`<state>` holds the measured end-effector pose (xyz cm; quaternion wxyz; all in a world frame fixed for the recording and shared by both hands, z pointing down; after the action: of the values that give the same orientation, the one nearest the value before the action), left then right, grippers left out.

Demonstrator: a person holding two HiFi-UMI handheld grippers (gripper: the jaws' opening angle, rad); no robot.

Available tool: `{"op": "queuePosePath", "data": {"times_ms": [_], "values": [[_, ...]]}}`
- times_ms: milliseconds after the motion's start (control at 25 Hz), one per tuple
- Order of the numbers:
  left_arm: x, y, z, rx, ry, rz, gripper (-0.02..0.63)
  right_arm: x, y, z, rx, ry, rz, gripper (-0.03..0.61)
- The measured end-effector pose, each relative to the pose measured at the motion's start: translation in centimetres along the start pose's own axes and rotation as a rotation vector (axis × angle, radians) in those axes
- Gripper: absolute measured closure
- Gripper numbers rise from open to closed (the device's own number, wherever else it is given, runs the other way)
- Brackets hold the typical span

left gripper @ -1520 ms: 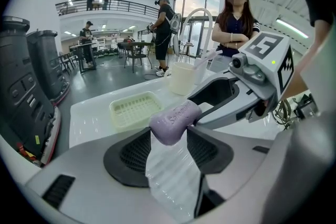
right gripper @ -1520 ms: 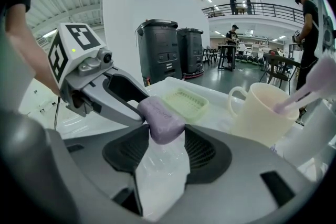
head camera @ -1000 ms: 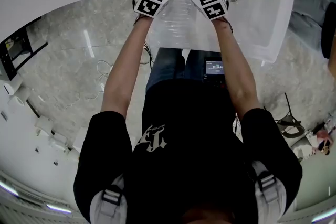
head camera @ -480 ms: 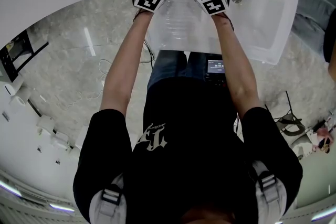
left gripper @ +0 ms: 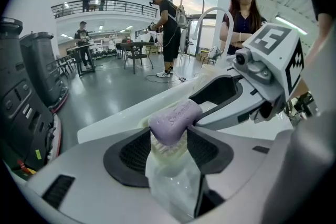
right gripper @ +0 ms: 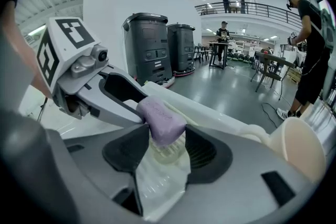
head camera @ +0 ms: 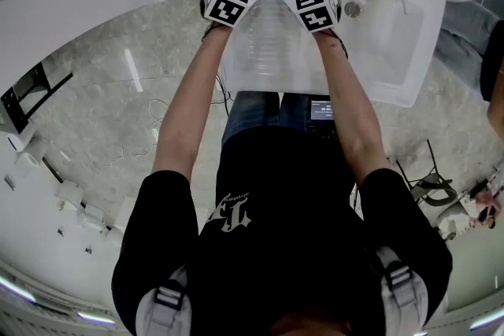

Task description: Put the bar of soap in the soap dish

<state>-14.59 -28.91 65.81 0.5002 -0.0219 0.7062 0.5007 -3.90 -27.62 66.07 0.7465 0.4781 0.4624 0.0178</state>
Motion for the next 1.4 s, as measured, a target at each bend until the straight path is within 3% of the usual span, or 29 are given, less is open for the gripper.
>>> {"op": "queuePosePath", "data": {"times_ms": [800, 1040, 1400], "values": [[-1.1, -0.3, -0.5, -0.103, -0.049, -0.088, 0.411, -1.6, -0.3, 0.4, 0.038, 0.061, -0.109, 0.374], [-0.3, -0.9, -0.3, -0.120, -0.064, -0.050, 0.411, -1.0, -1.2, 0.1, 0.044, 0.087, -0.076, 0.374], [4.0, -0.6, 1.4, -0.061, -0.073, 0.074, 0.413, 3.0, -0.5, -3.1, 0.038, 0.097, -0.004, 0.380]]}}
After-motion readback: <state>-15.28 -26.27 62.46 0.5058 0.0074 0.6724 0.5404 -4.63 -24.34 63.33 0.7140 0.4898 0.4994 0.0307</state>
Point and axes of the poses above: the fingertips, and each gripper's own axes: x backward along the fingers, z to its right, y out of its underside, the point moved 6 cm from there along x, backward along the fingers, and after that the axes turned 5 degrees about -y, right-handed, at the moved point
